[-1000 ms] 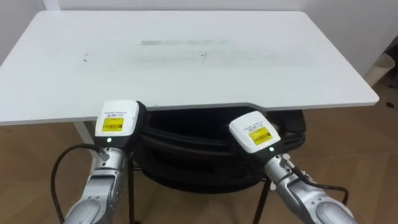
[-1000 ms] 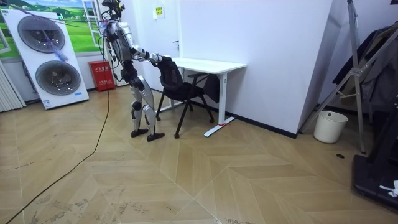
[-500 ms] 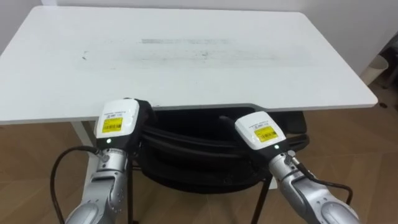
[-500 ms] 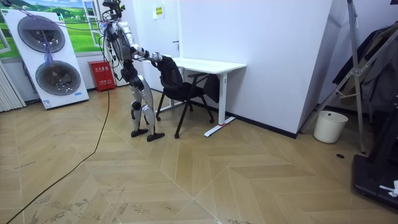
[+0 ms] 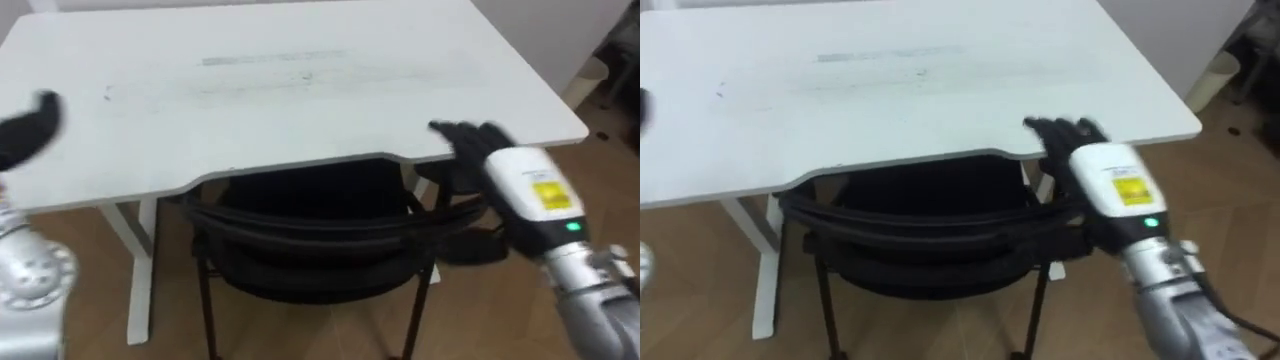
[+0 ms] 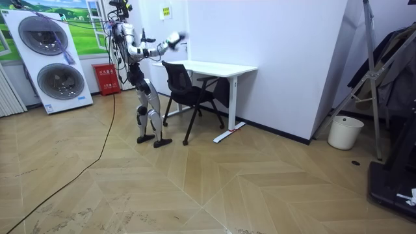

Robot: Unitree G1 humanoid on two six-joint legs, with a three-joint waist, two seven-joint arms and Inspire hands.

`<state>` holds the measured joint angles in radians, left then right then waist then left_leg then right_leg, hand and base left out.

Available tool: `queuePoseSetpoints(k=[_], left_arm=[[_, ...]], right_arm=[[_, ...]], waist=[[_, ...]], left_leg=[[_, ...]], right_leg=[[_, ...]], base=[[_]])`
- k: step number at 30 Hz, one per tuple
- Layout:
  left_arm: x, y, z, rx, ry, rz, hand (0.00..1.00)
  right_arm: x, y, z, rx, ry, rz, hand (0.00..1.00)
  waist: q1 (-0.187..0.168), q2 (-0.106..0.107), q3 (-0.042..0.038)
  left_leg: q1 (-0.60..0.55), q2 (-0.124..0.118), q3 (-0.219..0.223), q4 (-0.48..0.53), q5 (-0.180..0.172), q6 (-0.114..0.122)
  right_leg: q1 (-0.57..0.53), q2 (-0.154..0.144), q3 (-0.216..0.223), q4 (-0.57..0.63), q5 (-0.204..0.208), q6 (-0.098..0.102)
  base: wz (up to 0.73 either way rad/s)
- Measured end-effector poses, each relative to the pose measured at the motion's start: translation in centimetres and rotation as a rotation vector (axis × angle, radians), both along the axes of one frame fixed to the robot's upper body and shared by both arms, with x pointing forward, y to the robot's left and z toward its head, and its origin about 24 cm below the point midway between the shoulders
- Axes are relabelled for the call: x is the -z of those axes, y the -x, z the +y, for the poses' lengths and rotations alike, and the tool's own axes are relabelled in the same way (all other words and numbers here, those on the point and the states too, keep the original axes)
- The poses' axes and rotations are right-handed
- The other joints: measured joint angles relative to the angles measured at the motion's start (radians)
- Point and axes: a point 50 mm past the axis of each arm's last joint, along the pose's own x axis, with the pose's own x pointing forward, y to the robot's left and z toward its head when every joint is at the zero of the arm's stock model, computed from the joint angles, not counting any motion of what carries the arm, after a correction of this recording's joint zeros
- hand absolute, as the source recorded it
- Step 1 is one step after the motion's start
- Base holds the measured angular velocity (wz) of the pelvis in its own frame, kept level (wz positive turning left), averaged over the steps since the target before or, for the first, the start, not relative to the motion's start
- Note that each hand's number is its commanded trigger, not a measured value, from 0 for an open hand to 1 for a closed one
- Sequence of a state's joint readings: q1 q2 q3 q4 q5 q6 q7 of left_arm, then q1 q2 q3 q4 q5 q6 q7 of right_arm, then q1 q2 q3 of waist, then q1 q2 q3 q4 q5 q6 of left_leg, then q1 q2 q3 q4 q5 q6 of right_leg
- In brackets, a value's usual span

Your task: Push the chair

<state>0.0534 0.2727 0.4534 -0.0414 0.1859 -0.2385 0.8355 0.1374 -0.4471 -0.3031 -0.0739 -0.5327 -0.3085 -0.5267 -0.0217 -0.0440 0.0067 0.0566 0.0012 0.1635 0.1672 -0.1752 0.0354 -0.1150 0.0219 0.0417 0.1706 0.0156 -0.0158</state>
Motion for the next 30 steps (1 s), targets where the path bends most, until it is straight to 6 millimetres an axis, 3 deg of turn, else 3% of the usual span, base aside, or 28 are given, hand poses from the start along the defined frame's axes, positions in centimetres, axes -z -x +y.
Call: queuePoseSetpoints(k=[2, 4, 5, 7, 9, 11, 12, 14, 15, 17, 18, 20, 22, 26, 30], left_arm=[[1.7, 2.7, 1.5, -0.073, 0.109, 0.009, 0.0], [3.0, 5.5, 2.9, -0.16, 0.186, 0.031, 0.0], [3.9, 7.1, 3.5, -0.211, 0.249, 0.039, 0.0], [5.8, 8.2, 3.9, -0.273, 0.358, 0.068, 0.0], [7.7, 8.9, 3.8, -0.309, 0.452, 0.101, 0.0], [11.3, 10.1, 3.1, -0.331, 0.564, 0.228, 0.0], [12.3, 10.6, 2.9, -0.329, 0.597, 0.27, 0.0], [16.2, 13.0, 1.8, -0.338, 0.734, 0.435, 0.0], [17.0, 13.8, 1.4, -0.347, 0.767, 0.475, 0.0], [19.8, 16.5, 0.4, -0.371, 0.87, 0.608, 0.0], [20.4, 17.3, 0.2, -0.376, 0.889, 0.645, 0.0], [22.5, 21.3, -0.9, -0.39, 0.985, 0.823, 0.0], [24.1, 23.3, -2.1, -0.378, 1.089, 0.947, 0.0], [26.3, 25.9, -5.0, -0.273, 1.297, 1.166, 0.0], [27.1, 26.5, -6.2, -0.222, 1.423, 1.246, 0.0]], right_arm=[[-3.6, 3.0, -5.3, 0.272, -0.213, -0.369, 0.0], [-3.7, 5.6, -7.3, 0.403, -0.331, -0.516, 0.0], [-2.4, 7.6, -8.0, 0.48, -0.42, -0.531, 0.0], [0.4, 10.2, -8.6, 0.593, -0.563, -0.499, 0.0], [3.6, 12.2, -9.1, 0.707, -0.722, -0.446, 0.0], [8.7, 15.2, -9.3, 0.886, -0.947, -0.345, 0.0], [10.1, 16.1, -9.2, 0.93, -1.007, -0.312, 0.0], [15.7, 19.8, -8.1, 1.118, -1.258, -0.191, 0.0], [16.8, 20.6, -7.8, 1.161, -1.32, -0.185, 0.0], [20.6, 24.1, -6.1, 1.327, -1.481, -0.108, 0.0], [21.4, 24.9, -5.6, 1.362, -1.507, -0.073, 0.0], [24.0, 27.5, -3.3, 1.441, -1.597, 0.088, 0.0], [25.4, 29.1, -1.5, 1.47, -1.655, 0.226, 0.0], [27.2, 29.5, 1.4, 1.419, -1.73, 0.564, 0.0], [28.1, 27.9, 2.4, 1.306, -1.735, 0.77, 0.0]], waist=[[0.0, 0.013, -0.0064], [0.0, 0.005, -0.0054], [-0.004, -0.005, -0.0059], [-0.001, -0.011, -0.0074], [-0.001, -0.002, -0.0068], [0.001, 0.026, -0.0128], [0.0, 0.031, -0.0134], [0.0, 0.055, -0.0171], [-0.002, 0.056, -0.0195], [-0.012, 0.066, -0.0205], [-0.016, 0.065, -0.0209], [-0.028, 0.063, -0.0206], [-0.032, 0.06, -0.0209], [-0.045, 0.059, -0.0188], [-0.047, 0.064, -0.0171]], left_leg=[[0.019, 0.002, 0.001, 0.001, -0.014, -0.005], [0.024, 0.009, -0.007, -0.001, -0.023, -0.014], [0.023, 0.016, -0.011, -0.001, -0.028, -0.019], [0.026, 0.024, -0.014, 0.0, -0.031, -0.02], [0.025, 0.026, -0.013, -0.001, -0.036, -0.021], [0.033, 0.026, -0.01, -0.018, -0.037, -0.018], [0.039, 0.025, -0.01, -0.023, -0.038, -0.018], [0.054, 0.026, -0.01, -0.033, -0.046, -0.017], [0.056, 0.026, -0.01, -0.031, -0.051, -0.017], [0.068, 0.027, -0.01, -0.033, -0.06, -0.018], [0.071, 0.028, -0.008, -0.033, -0.062, -0.018], [0.079, 0.032, -0.009, -0.032, -0.071, -0.022], [0.079, 0.034, -0.009, -0.031, -0.075, -0.023], [0.08, 0.039, -0.001, -0.023, -0.085, -0.018], [0.104, 0.039, 0.01, -0.021, -0.094, -0.017]], right_leg=[[0.01, 0.015, 0.012, -0.002, -0.014, 0.004], [0.013, 0.022, -0.003, 0.0, -0.02, -0.002], [0.018, 0.026, -0.013, -0.001, -0.025, -0.009], [0.026, 0.031, -0.015, -0.001, -0.03, -0.018], [0.025, 0.033, -0.016, 0.001, -0.031, -0.024], [0.024, 0.037, -0.014, 0.004, -0.036, -0.024], [0.026, 0.037, -0.013, 0.007, -0.041, -0.023], [0.027, 0.037, -0.012, 0.028, -0.062, -0.024], [0.026, 0.037, -0.012, 0.034, -0.069, -0.024], [0.026, 0.036, -0.012, 0.054, -0.094, -0.021], [0.028, 0.037, -0.012, 0.056, -0.1, -0.022], [0.028, 0.04, -0.012, 0.073, -0.116, -0.026], [0.031, 0.041, -0.013, 0.068, -0.117, -0.025], [0.036, 0.047, -0.009, 0.065, -0.118, -0.022], [0.048, 0.054, 0.003, 0.063, -0.119, -0.02]], base=[[0.04], [0.0], [0.0], [0.03], [0.0], [-0.02], [0.0], [0.0], [0.0], [0.04], [0.0], [0.0], [0.0], [-0.03], [-0.11]])
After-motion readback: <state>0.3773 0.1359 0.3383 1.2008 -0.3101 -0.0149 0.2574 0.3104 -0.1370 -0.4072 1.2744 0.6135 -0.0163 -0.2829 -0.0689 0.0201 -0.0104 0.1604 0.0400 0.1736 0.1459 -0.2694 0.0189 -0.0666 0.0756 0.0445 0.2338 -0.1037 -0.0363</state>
